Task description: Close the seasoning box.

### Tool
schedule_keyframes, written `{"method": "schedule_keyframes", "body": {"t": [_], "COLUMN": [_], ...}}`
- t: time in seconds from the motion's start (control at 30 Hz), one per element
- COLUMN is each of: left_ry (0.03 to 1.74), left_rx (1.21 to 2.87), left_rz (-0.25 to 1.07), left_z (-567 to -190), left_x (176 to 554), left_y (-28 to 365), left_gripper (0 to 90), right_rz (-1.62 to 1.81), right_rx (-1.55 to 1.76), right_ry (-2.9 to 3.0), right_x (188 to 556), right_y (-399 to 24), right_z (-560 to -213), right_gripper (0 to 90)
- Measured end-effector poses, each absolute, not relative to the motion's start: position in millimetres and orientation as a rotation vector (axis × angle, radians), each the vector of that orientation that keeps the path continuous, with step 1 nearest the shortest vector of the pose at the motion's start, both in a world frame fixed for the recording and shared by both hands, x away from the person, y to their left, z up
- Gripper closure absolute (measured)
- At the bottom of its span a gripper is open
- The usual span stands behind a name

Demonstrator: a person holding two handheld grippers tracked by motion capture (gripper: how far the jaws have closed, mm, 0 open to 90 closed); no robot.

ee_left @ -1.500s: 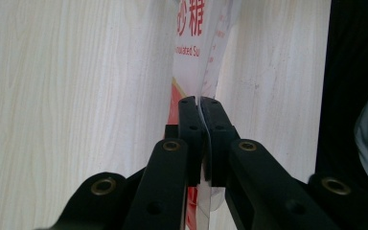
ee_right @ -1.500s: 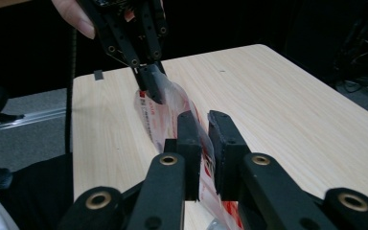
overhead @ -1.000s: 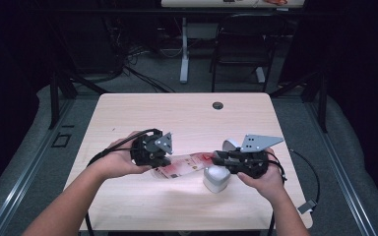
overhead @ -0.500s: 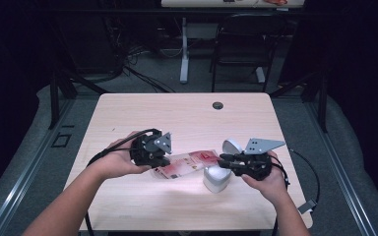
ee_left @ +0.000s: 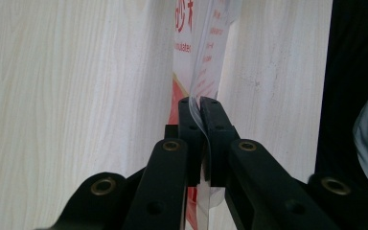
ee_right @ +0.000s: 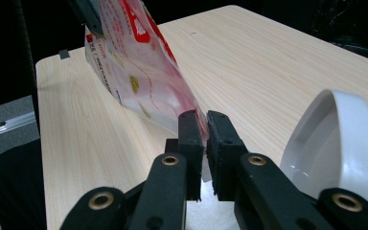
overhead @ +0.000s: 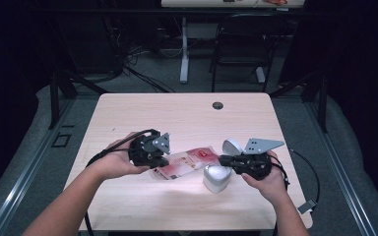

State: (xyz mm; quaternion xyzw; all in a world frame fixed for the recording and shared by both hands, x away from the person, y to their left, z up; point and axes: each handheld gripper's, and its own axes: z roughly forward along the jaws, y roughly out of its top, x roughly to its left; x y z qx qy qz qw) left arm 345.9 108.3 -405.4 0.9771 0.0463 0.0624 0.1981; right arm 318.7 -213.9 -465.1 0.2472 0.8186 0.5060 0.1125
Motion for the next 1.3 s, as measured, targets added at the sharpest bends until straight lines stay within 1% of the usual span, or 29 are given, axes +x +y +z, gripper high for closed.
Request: {"method": "schedule_keyframes", "body": {"t": [0.03,0.2,0.47,0.97,1.3], "left_ry": [0.138,0.152,0.18,0.247,0.286], "left_rx": [2.73,2.719,2.7,2.613,2.582], "left_rz": [0.17,0.174,0.172,0.159,0.154], "left_z": [-405.6,-406.4,-410.1,-429.1,-440.4], "left_x": [346.1,347.1,347.9,350.2,352.1], "left_y": [110.2,115.4,120.2,130.3,139.2], "left_gripper": [88.4,88.1,87.8,87.0,86.7], "right_rz": [1.476,1.453,1.459,1.429,1.41], "right_rx": [0.711,0.683,0.662,0.586,0.544], "right_ry": [2.408,2.421,2.42,2.407,2.414], "right_x": [317.8,316.3,314.7,312.7,312.5], "right_y": [-212.7,-208.6,-205.1,-196.3,-182.9], "right_z": [-463.1,-459.8,-454.5,-422.4,-408.9], "right_gripper": [88.2,90.0,90.0,90.0,90.0]}}
